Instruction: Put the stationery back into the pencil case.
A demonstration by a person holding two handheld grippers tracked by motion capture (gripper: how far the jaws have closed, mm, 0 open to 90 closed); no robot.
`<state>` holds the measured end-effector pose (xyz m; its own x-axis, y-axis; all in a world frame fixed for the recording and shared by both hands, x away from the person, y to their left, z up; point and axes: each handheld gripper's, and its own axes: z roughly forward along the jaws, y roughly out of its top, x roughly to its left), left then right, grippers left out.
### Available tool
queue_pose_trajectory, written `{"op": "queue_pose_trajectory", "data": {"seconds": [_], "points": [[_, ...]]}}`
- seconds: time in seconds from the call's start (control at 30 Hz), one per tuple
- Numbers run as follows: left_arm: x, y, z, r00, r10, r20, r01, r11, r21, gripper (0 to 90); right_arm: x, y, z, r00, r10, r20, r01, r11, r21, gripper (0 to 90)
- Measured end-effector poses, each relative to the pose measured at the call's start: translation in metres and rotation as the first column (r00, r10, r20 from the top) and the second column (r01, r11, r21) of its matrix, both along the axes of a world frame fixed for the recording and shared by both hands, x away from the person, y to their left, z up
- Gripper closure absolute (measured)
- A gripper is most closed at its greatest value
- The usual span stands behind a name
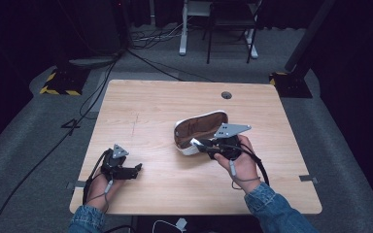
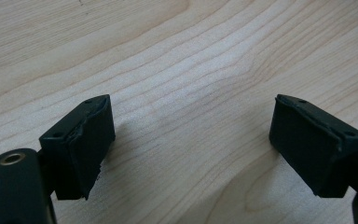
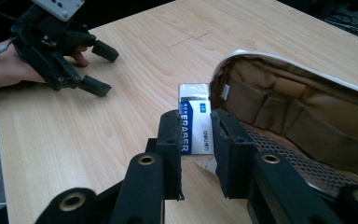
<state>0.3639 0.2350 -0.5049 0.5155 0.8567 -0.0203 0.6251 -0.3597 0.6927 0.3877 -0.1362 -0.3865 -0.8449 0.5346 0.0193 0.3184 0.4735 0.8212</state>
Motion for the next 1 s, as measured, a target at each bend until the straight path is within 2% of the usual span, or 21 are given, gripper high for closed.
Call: {"op": "queue_pose_trajectory", "data": {"seconds": [0.1,0.23,0.53,0.73,1.0], "points": [[0.000,0.000,0.000,1.0000,-0.001,-0.001,0.001,1.0000,-0.001,14.4,0.005,-0.002,0.002,0.9999,-0.008,-0.006,0.008,1.000,-0.002,73.5],[0.000,0.000,0.000,1.0000,0.002,-0.002,-0.002,1.0000,-0.005,14.4,0.019,-0.009,0.007,0.9994,-0.033,-0.011,0.033,0.999,-0.007,73.5],[0.000,0.000,0.000,1.0000,0.001,-0.002,-0.001,1.0000,-0.005,14.5,0.038,-0.015,0.008,0.9976,-0.068,-0.010,0.068,0.997,-0.028,73.6],[0.000,0.000,0.000,1.0000,0.002,-0.002,-0.002,1.0000,-0.005,14.4,0.059,-0.021,0.003,0.9938,-0.107,-0.027,0.106,0.993,-0.058,73.5],[0.000,0.000,0.000,1.0000,0.002,-0.002,-0.002,1.0000,-0.004,14.5,0.078,-0.020,-0.008,0.9901,-0.127,-0.059,0.121,0.987,-0.108,73.5]]}}
